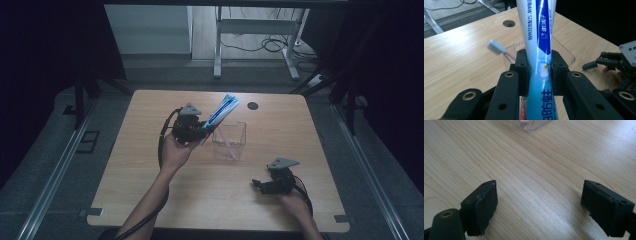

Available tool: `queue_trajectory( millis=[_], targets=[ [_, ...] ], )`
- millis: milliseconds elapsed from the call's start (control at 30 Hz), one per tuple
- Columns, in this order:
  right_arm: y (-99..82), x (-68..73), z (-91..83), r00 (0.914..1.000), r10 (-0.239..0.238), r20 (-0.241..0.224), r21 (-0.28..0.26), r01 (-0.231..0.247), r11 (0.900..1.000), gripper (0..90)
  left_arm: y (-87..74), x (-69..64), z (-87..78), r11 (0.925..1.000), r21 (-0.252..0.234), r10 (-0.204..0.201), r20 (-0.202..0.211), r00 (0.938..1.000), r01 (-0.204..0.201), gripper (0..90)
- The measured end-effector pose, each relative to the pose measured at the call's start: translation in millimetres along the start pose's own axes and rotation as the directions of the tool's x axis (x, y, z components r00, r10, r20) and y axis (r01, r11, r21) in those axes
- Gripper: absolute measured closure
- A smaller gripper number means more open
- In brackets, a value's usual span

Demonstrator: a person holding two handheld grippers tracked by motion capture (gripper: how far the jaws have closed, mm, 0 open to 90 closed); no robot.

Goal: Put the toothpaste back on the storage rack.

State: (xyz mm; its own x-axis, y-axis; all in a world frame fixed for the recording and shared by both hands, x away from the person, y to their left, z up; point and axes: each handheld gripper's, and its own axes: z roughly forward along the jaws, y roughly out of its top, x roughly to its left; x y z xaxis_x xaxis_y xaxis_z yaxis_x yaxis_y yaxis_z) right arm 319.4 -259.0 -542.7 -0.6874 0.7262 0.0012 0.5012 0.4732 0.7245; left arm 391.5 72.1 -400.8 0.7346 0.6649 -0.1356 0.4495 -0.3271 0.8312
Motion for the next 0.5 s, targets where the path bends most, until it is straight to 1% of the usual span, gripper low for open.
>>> queue_trajectory(
  millis=[133,367,500],
  targets=[
    [0.0,-0.1,-0.1,1.0000,0.001,-0.001,0.000,-0.001,1.0000,13.6,5.4,-1.7,11.9,1.0000,-0.006,0.002,0.008,1.0000,-0.002,72.8],
    [0.0,-0.1,-0.1,1.0000,0.002,-0.002,0.000,-0.002,1.0000,13.6,14.3,-2.8,27.9,0.9997,-0.023,0.005,0.017,0.9998,-0.004,72.8],
    [0.0,-0.2,-0.1,1.0000,0.001,-0.001,0.000,-0.001,1.0000,13.6,18.3,-3.6,37.6,0.9994,-0.031,0.014,0.010,0.9999,-0.014,72.7]
  ],
)
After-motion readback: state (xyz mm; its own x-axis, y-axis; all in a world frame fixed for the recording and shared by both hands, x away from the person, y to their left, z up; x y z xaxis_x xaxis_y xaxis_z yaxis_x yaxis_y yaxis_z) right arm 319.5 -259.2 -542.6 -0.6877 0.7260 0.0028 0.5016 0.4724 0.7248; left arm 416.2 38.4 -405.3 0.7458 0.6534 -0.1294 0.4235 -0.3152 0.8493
